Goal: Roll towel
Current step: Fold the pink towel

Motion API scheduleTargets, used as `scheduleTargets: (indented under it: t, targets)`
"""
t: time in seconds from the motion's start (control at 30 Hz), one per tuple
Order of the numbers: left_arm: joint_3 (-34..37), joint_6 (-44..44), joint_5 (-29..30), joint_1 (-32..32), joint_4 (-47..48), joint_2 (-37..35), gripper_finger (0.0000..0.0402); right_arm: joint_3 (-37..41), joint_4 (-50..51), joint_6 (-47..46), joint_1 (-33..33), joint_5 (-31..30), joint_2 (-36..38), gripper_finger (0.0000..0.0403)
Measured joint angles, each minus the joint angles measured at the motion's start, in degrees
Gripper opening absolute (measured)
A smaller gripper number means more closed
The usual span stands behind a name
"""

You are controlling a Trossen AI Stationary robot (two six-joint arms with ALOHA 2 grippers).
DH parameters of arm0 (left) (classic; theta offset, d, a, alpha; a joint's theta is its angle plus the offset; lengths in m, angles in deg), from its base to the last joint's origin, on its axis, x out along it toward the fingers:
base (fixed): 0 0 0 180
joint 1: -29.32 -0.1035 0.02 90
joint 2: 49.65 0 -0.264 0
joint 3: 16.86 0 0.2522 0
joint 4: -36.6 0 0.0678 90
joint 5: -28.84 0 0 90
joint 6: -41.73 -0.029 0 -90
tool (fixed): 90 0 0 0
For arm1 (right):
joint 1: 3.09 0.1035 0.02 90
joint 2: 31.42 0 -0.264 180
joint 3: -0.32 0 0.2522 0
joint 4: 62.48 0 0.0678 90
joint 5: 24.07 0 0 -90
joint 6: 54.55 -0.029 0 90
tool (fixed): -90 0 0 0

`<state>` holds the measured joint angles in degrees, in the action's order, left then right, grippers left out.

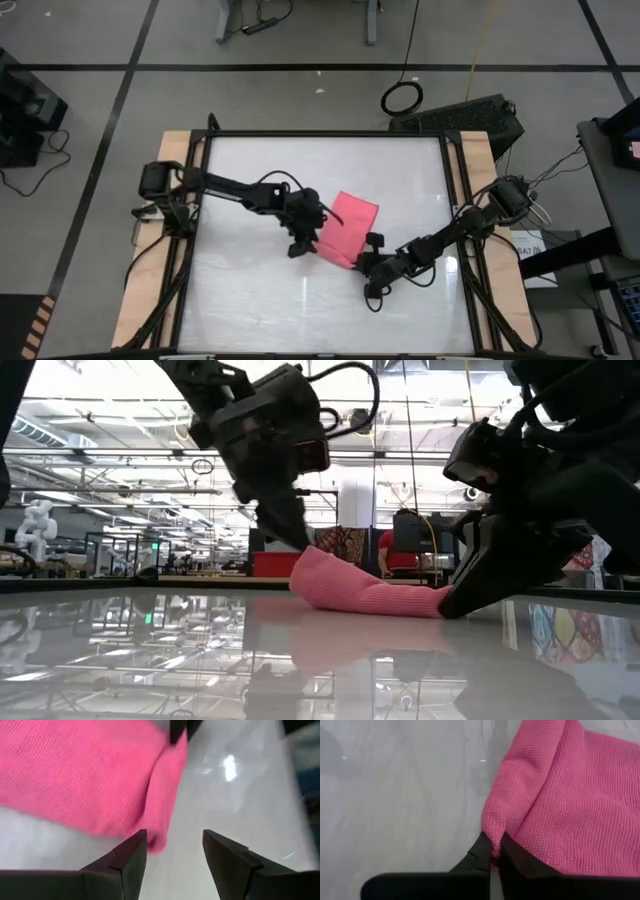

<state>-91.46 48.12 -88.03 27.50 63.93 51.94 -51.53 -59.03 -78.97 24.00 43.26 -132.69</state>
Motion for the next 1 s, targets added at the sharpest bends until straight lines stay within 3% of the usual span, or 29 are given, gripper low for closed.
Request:
scheduleTargets:
  t: [0.23, 0.43, 0.67, 1.0]
  targets:
    - [0.0, -17.0, 10.3, 5.2, 2.2, -0.7, 0.0198, 0.1, -0.3, -5.8, 0.0, 1.8, 0.0, 0.0005]
    - [0.0, -28.7, 25.3, 8.9, -1.0, -0.7, 0.0198, 0.1, -1.8, -11.1, 0.0, 4.0, 0.0, 0.0003]
    - [0.0, -36.6, 25.0, 9.0, -6.0, -0.7, 0.0201, 0.1, -1.9, -13.5, 0.1, 4.7, 0.0, 0.0003]
    - [2.7, -46.8, 24.1, 8.6, -7.0, -0.4, 0.0244, 0.1, -1.9, -15.4, 0.1, 5.0, -0.1, 0.0004]
